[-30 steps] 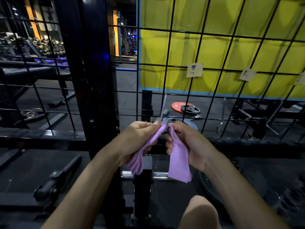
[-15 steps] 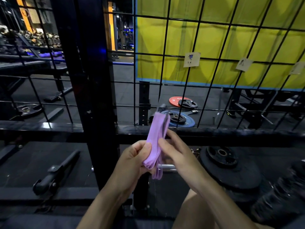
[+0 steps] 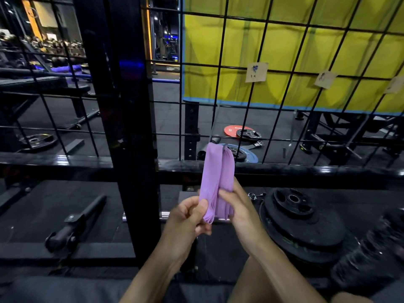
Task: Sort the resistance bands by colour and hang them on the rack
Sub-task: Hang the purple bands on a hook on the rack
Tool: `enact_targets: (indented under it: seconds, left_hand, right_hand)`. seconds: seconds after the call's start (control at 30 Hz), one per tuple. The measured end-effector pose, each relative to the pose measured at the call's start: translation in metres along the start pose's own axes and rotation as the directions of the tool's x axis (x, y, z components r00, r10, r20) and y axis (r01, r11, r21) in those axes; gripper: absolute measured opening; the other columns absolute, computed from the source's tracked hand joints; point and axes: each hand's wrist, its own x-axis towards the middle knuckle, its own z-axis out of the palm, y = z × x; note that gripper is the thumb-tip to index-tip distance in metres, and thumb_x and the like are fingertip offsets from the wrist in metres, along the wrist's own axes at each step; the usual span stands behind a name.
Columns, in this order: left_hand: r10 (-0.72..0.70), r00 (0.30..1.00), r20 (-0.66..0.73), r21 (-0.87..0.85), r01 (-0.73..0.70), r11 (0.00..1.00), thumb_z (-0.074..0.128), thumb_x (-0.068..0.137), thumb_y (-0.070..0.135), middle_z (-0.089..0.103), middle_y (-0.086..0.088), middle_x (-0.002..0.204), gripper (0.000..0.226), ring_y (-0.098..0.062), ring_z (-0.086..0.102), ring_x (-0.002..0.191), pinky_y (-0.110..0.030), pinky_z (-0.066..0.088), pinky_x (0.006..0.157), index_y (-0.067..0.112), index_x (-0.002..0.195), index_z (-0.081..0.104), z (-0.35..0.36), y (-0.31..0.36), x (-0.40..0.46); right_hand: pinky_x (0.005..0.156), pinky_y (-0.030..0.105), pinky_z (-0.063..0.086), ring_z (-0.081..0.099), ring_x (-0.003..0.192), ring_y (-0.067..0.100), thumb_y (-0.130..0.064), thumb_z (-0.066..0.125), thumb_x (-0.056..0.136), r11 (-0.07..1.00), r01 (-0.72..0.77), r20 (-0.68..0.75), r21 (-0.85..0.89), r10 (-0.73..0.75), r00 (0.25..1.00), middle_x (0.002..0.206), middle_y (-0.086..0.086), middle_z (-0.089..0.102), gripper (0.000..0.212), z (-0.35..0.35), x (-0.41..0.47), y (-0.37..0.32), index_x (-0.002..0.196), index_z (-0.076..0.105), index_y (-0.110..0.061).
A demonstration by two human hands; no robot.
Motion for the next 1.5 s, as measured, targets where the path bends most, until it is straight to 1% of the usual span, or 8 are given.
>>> enact_targets:
  seconds: [0.17, 0.33, 0.47, 0.7, 0.83, 1.23, 1.37, 1.5]
  left_hand:
    - [0.077, 0.995, -0.069, 0.096, -0.07, 0.993, 0.059, 0.1, 0.019, 0.063, -0.011, 0.072, 0.017, -0.018, 0.052, 0.058, -0.031, 0.049, 0.061, 0.005, 0.103, 0.068, 0.007, -0.007, 0.003]
    - [0.09, 0.992, -0.084, 0.15, -0.077, 0.986, 0.06, 0.098, 0.024, 0.067, -0.005, 0.072, 0.023, -0.017, 0.057, 0.064, -0.032, 0.051, 0.066, 0.005, 0.108, 0.068, -0.002, -0.014, 0.0]
    - [0.008, 1.0, 0.017, 0.108, -0.01, 0.994, 0.068, 0.092, 0.033, 0.064, -0.01, 0.073, 0.029, -0.018, 0.057, 0.065, -0.031, 0.05, 0.069, 0.006, 0.1, 0.071, -0.01, -0.01, 0.002]
    - [-0.047, 0.997, 0.056, 0.11, 0.04, 0.993, 0.065, 0.088, 0.036, 0.06, -0.008, 0.07, 0.03, -0.016, 0.052, 0.061, -0.029, 0.046, 0.064, 0.007, 0.087, 0.067, -0.016, -0.011, 0.005]
    - [-0.017, 0.998, 0.053, 0.213, 0.005, 0.977, 0.06, 0.096, 0.034, 0.056, -0.006, 0.07, 0.028, -0.018, 0.05, 0.061, -0.03, 0.047, 0.062, 0.011, 0.081, 0.065, -0.021, -0.006, 0.008]
    - [0.005, 1.0, 0.021, 0.477, -0.014, 0.879, 0.055, 0.103, 0.025, 0.062, -0.002, 0.068, 0.019, -0.016, 0.053, 0.056, -0.031, 0.042, 0.048, 0.007, 0.107, 0.06, -0.033, 0.002, 0.005]
    - [0.136, 0.987, 0.083, 0.686, -0.156, 0.711, 0.057, 0.101, 0.021, 0.064, 0.001, 0.063, 0.012, -0.014, 0.054, 0.05, -0.03, 0.045, 0.046, 0.018, 0.09, 0.06, -0.045, 0.027, -0.003]
    - [0.475, 0.863, 0.17, 0.782, -0.412, 0.469, 0.063, 0.098, 0.021, 0.065, 0.012, 0.071, 0.014, -0.005, 0.06, 0.059, -0.016, 0.048, 0.057, 0.028, 0.086, 0.064, -0.027, 0.067, -0.005]
  right_hand:
    - [0.058, 0.018, 0.052, 0.061, 0.067, 0.003, -0.002, 0.047, 0.099, 0.998, 0.041, 0.003, -0.057, -0.041, 0.999, 0.088, 0.0, 0.065, 0.025, 0.001, 0.0, -0.004, 0.111, 0.063, -0.017]
    - [0.08, 0.027, 0.051, 0.062, 0.092, 0.01, -0.012, 0.042, 0.1, 0.918, 0.127, 0.002, -0.375, -0.136, 0.991, 0.102, -0.01, 0.066, 0.032, -0.003, -0.005, 0.005, 0.125, 0.056, -0.026]
    - [0.067, 0.029, 0.046, 0.059, 0.077, 0.009, -0.025, 0.04, 0.097, 0.851, 0.131, -0.089, -0.508, -0.204, 0.975, 0.092, -0.017, 0.061, 0.02, -0.003, -0.01, 0.017, 0.117, 0.047, -0.024]
    - [0.091, 0.037, 0.052, 0.065, 0.101, 0.015, -0.025, 0.037, 0.108, 0.895, 0.048, 0.042, -0.444, -0.032, 0.999, 0.109, -0.002, 0.068, 0.022, -0.002, -0.006, 0.029, 0.122, 0.054, -0.03]
    - [0.092, 0.02, 0.048, 0.062, 0.108, 0.001, -0.027, 0.036, 0.109, 0.865, 0.067, 0.077, -0.498, -0.033, 0.996, 0.115, -0.014, 0.067, 0.027, -0.008, -0.005, 0.028, 0.13, 0.052, -0.033]
    - [0.1, 0.023, 0.04, 0.058, 0.112, -0.012, -0.043, 0.048, 0.101, 0.803, -0.133, 0.164, -0.58, 0.276, 0.947, 0.117, -0.028, 0.068, 0.025, -0.044, -0.006, 0.005, 0.121, 0.063, -0.048]
    - [0.075, 0.034, 0.053, 0.065, 0.072, 0.004, -0.036, 0.052, 0.096, 0.614, 0.002, 0.036, -0.79, 0.043, 0.998, 0.081, -0.011, 0.071, 0.013, -0.051, -0.006, -0.025, 0.094, 0.065, -0.034]
    - [0.066, 0.038, 0.055, 0.067, 0.067, 0.014, -0.022, 0.055, 0.097, 0.71, 0.15, -0.066, -0.688, -0.266, 0.962, 0.079, -0.005, 0.068, 0.009, -0.039, 0.002, -0.044, 0.091, 0.057, -0.027]
